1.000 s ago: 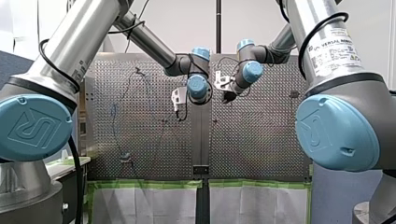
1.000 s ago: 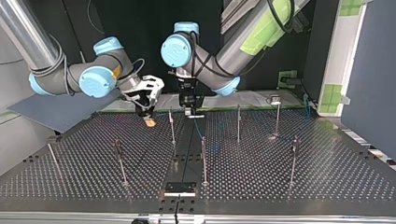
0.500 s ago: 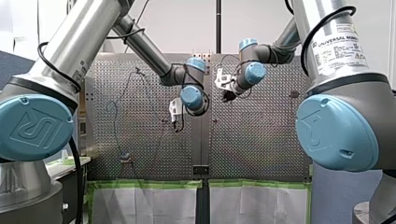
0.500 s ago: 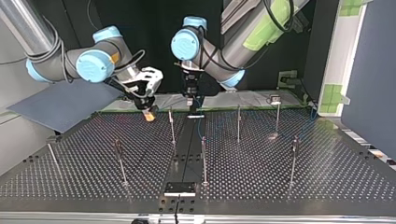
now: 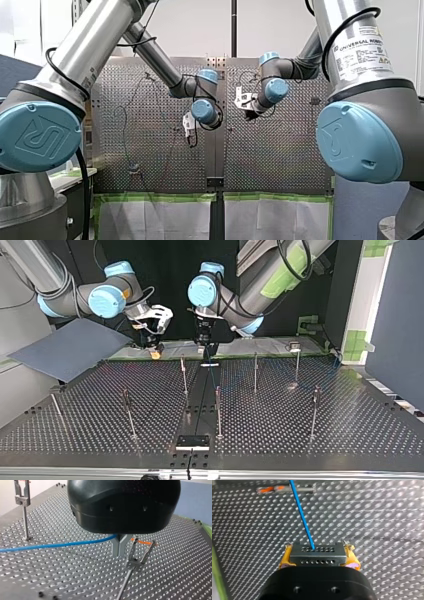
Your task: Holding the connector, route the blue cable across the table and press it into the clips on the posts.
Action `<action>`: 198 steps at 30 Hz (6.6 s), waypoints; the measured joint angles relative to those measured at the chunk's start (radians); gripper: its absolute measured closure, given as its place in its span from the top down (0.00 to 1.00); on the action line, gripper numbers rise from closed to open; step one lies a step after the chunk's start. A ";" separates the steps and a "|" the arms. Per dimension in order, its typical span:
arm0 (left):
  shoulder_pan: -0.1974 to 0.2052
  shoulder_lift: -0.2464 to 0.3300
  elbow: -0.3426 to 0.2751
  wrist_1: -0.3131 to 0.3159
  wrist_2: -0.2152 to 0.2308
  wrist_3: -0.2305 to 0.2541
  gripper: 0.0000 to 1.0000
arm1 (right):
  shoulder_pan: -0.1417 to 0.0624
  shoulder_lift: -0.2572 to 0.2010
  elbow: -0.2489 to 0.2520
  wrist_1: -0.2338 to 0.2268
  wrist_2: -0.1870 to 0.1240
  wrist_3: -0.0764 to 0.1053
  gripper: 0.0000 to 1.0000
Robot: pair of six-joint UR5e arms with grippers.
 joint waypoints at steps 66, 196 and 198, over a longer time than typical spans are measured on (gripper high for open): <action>0.079 -0.222 0.219 0.002 0.148 -0.052 0.00 | -0.122 0.197 -0.106 -0.057 -0.143 0.023 0.00; -0.182 -0.478 0.775 -0.366 -0.199 -0.081 0.00 | -0.246 0.154 -0.141 -0.034 -0.237 0.004 0.00; -0.186 -0.475 0.780 -0.369 -0.218 -0.090 0.00 | -0.246 0.140 -0.145 -0.031 -0.237 0.006 0.00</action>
